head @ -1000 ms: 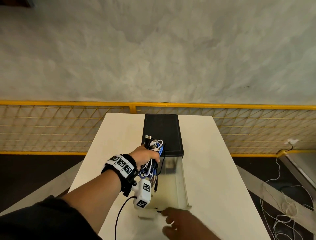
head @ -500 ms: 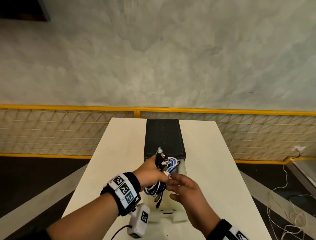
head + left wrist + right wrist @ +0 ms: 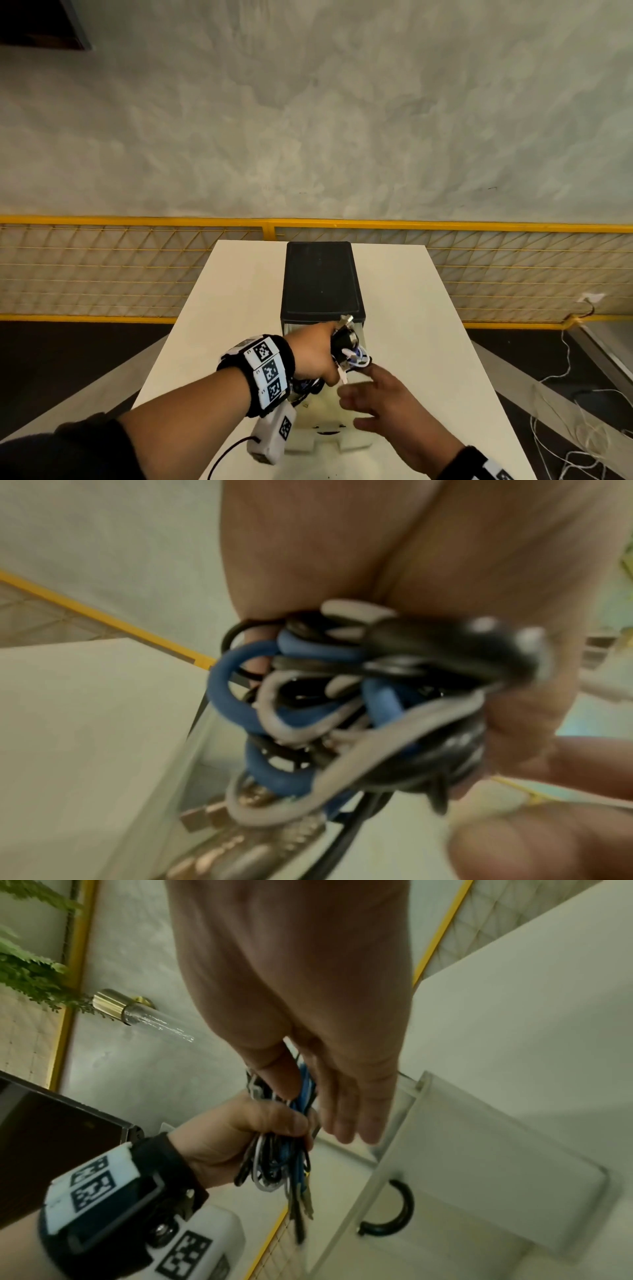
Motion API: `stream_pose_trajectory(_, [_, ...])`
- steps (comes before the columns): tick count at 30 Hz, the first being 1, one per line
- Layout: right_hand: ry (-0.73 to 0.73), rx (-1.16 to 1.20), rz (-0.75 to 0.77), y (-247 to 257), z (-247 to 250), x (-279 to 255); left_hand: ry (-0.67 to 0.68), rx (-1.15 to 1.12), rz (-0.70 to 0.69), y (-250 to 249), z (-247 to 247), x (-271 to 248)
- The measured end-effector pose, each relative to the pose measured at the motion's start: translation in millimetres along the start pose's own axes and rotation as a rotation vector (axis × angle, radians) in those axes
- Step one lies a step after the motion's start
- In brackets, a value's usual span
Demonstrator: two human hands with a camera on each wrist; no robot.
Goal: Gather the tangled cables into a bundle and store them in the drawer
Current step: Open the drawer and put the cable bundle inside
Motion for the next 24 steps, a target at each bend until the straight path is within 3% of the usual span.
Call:
stream_pose_trajectory(3, [-0.081,-0.272,-0.010,-15,7,-3,0.041,0.231,-0.036,-9,-6,8])
stream_pose_trajectory(5, [-0.134,-0.748,0.150,-22,8,-6,0.048,0.375,-0.061,-15,-11,15])
stream_pose_trajectory(7, [-0.110,-1.093,0.286,-29,2,-8,0.059,0.456,-0.065,-20,-14,23])
stream_pose_trajectory(9, [-0.039,-1.249,0.295,-38,-4,-8,0.069,0.501,-0.055,-23,-14,32])
stream_pose_trajectory(17, [-0.011,-1.425,0.357,-41,-2,-4,0.196,0.558,0.028,-20,-2,50])
stream_pose_trajectory(24, [0.009,-1.418,0.379,-33,-11,-6,0.316,0.622,0.050,-14,-21,60])
Point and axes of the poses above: each hand's wrist, its own x-axis towards the middle knuckle, its own z-axis out of the back of the hand, y = z × x, the point moved 2 cm from there along x, towards the middle knuckle, and after that the axes turned 4 degrees about -y, right-handed, at the moved point
